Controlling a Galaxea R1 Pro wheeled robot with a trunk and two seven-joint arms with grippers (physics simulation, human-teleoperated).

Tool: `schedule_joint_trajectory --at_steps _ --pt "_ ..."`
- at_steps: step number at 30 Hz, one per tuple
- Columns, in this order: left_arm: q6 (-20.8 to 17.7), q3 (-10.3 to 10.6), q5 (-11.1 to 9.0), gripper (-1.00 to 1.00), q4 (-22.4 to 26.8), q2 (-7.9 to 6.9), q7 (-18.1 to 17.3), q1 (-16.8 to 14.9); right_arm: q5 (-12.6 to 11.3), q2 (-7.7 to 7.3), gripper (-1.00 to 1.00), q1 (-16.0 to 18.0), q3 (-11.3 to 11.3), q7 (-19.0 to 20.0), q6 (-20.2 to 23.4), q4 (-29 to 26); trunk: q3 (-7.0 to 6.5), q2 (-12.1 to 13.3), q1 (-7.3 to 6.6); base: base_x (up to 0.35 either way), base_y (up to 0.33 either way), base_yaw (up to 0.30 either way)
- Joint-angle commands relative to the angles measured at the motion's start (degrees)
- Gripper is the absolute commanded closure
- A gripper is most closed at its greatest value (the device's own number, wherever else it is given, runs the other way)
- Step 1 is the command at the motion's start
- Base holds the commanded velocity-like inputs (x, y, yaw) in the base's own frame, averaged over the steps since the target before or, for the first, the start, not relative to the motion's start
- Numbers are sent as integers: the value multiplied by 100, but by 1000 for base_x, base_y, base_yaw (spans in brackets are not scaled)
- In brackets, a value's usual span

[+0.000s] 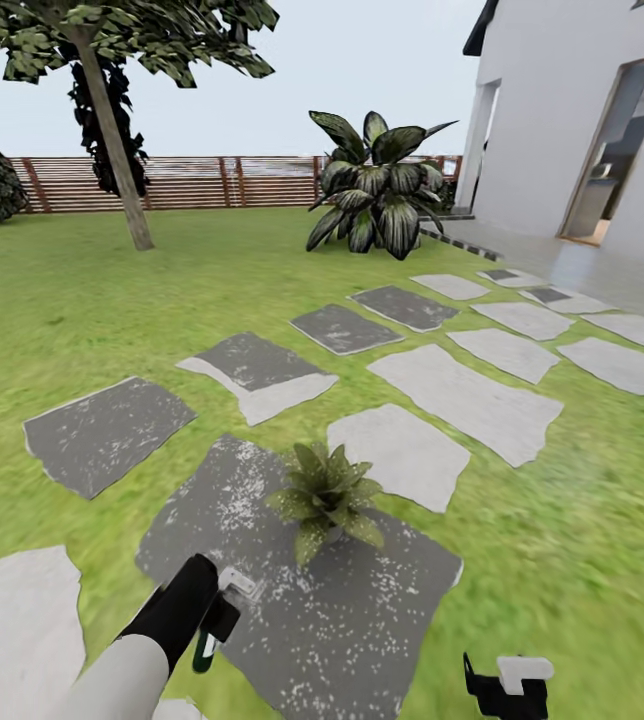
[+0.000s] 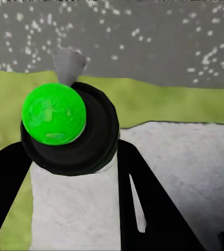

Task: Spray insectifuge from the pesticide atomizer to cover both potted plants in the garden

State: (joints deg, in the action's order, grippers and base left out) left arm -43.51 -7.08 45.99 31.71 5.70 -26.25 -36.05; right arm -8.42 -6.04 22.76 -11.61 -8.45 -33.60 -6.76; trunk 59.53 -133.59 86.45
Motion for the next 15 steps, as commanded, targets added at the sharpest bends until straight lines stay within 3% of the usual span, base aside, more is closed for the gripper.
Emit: schedule_joint_trajectory --at_steps 1,3,8,15 --pt "116 -46 66 100 3 10 -48 -5 -54 -3 -100 1 -52 -16 -15 -1 5 -2 -5 -335 0 277" --pt "375 -47 -32 100 -1 4 -50 -1 -54 -4 -100 1 -52 -16 -15 -1 5 -2 -5 -335 0 277" --pt "1082 -39 -496 100 -8 -55 -55 23 -55 -11 -100 1 -52 -19 -15 -1 5 -2 -5 -335 0 183" --pt "2352 -34 -573 100 -21 -103 -133 218 -58 -5 -100 1 -71 0 -6 -16 5 -2 -5 -292 0 10"
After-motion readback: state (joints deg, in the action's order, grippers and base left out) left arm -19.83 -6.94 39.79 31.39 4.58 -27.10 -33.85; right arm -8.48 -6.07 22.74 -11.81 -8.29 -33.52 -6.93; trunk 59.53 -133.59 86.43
